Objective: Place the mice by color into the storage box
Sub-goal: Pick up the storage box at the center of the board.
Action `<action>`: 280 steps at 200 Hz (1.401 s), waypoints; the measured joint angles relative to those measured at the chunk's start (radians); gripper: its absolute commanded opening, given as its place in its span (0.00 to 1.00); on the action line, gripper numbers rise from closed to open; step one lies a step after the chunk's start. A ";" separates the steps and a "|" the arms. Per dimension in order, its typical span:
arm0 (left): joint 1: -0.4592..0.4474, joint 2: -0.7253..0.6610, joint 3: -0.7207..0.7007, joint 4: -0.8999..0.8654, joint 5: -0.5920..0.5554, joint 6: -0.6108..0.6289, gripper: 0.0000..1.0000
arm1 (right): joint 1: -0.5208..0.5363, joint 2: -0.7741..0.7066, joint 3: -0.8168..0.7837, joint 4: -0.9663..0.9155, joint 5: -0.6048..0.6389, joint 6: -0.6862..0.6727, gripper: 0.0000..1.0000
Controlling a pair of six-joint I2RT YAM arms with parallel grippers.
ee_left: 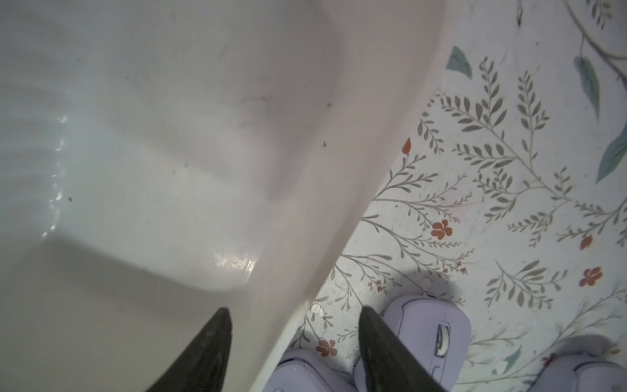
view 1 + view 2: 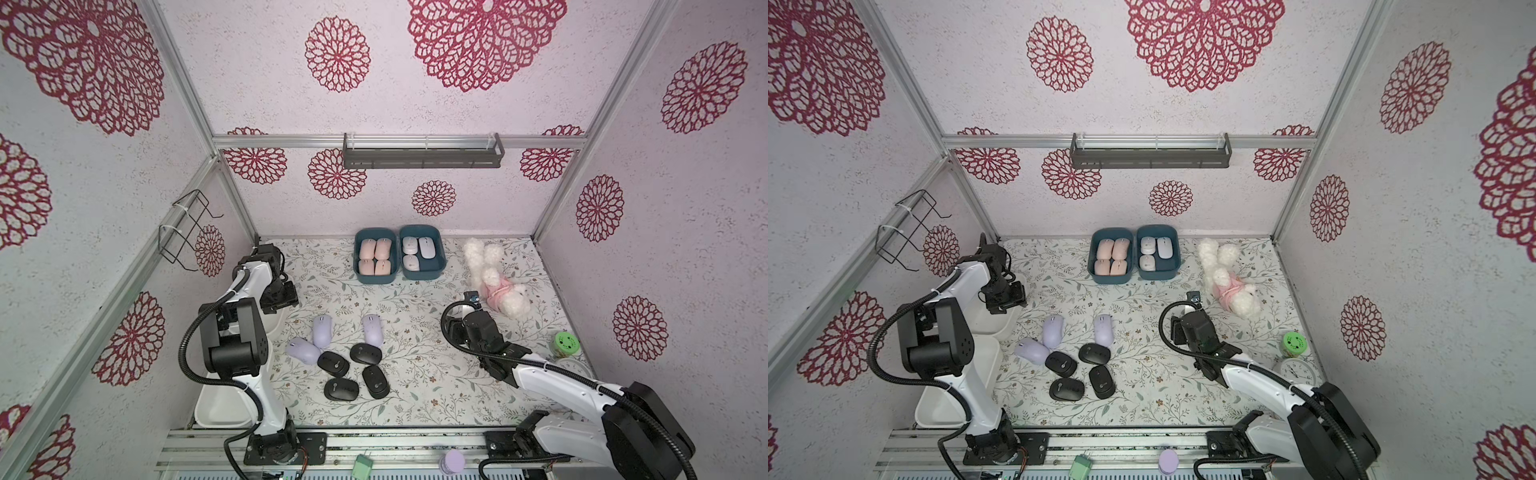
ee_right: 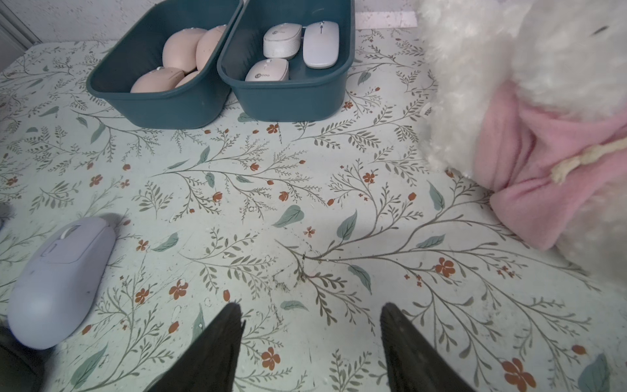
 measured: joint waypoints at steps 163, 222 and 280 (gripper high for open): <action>-0.211 0.089 0.218 -0.060 -0.124 -0.002 0.00 | 0.000 0.009 0.000 0.000 0.000 0.001 0.67; -0.396 -0.105 0.306 -0.111 -0.274 -0.114 0.00 | 0.000 -0.006 0.000 -0.005 0.037 0.015 0.67; -0.846 -0.111 0.429 -0.153 -0.410 -0.301 0.00 | -0.003 -0.106 -0.024 -0.039 0.209 0.071 0.67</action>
